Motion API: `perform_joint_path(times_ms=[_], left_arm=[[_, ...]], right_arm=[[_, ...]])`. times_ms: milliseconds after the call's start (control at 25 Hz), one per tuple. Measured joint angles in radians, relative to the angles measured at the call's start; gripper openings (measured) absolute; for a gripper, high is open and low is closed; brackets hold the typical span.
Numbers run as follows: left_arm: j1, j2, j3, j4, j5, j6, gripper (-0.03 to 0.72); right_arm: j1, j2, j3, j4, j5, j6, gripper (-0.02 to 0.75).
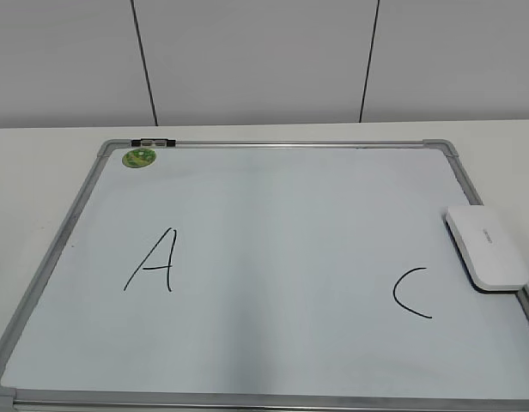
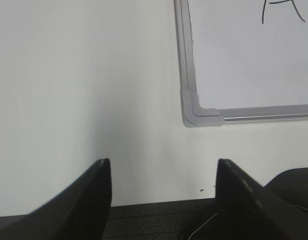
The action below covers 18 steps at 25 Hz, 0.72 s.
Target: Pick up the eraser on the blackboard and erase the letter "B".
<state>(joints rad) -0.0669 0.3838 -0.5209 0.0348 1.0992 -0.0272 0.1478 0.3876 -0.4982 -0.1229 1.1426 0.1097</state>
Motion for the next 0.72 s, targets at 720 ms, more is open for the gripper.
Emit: perform_joint_path(times_ms=[720], left_arm=[[0.019, -0.267, 0.000, -0.002, -0.002, 0.000, 0.489]], right_arm=[[-0.107, -0.250, 0.000, 0.000, 0.000, 0.000, 0.574]])
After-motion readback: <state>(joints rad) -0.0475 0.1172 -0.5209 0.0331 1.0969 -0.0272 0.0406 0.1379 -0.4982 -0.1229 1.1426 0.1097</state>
